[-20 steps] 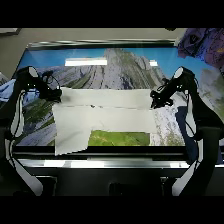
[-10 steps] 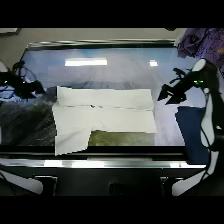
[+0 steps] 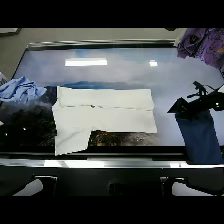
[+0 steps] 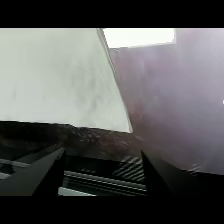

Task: Fold the clothes and pants, and hang the long-sleeved shirts on hangers.

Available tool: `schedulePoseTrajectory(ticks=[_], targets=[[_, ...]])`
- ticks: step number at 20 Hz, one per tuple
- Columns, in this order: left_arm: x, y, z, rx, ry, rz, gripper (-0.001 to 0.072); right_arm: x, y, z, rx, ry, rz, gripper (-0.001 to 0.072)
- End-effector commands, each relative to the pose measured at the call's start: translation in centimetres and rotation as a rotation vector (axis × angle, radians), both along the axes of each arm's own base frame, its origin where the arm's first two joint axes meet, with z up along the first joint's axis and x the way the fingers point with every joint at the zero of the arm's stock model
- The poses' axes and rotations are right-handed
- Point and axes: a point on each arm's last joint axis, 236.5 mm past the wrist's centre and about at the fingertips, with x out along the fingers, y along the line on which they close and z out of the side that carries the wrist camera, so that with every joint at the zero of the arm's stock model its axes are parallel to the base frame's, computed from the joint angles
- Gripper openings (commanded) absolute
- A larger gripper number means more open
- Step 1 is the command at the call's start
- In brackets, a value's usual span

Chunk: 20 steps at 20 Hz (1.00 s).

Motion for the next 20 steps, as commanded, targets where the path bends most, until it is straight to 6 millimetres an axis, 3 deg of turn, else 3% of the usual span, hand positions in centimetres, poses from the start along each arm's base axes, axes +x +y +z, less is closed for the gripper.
schedulePoseTrajectory(ticks=[1,5,8,9,11,12,14,16,20], targets=[[-1.8,-3.2,-1.8,-0.106,-0.039,0.052,0.0620,-0.6,0.3,0.2,0.011,-0.019,-0.013,0.0551],[-1.4,-3.5,-2.0,-0.122,-0.051,0.057,0.0614,-0.5,0.0,-0.2,-0.004,-0.024,-0.016,0.0550],[-1.9,-5.0,-2.5,-0.172,-0.014,0.015,0.0604,-1.6,-0.1,-1.9,-0.016,0.017,-0.020,0.0551],[-2.4,-5.7,-2.6,-0.188,-0.001,-0.018,0.0534,-2.1,0.0,-2.7,-0.012,0.037,-0.022,0.0552],[-2.8,-6.5,-2.4,-0.205,0.006,-0.056,0.0148,-3.3,0.6,-4.5,0.004,0.075,-0.031,0.0554],[-2.9,-6.5,-2.4,-0.209,0.008,-0.057,0.0021,-3.7,1.1,-5.4,0.022,0.080,-0.035,0.0555],[-3.0,-6.6,-2.2,-0.217,0.013,-0.061,0.0021,-4.2,2.2,-6.7,0.066,0.075,-0.041,0.0576],[-3.0,-6.6,-2.2,-0.219,0.015,-0.060,0.0021,-4.7,3.0,-8.1,0.090,0.070,-0.056,0.0659],[-3.0,-6.8,-2.0,-0.231,0.017,-0.055,0.0021,-5.6,5.2,-10.2,0.186,0.078,-0.068,0.0660]])
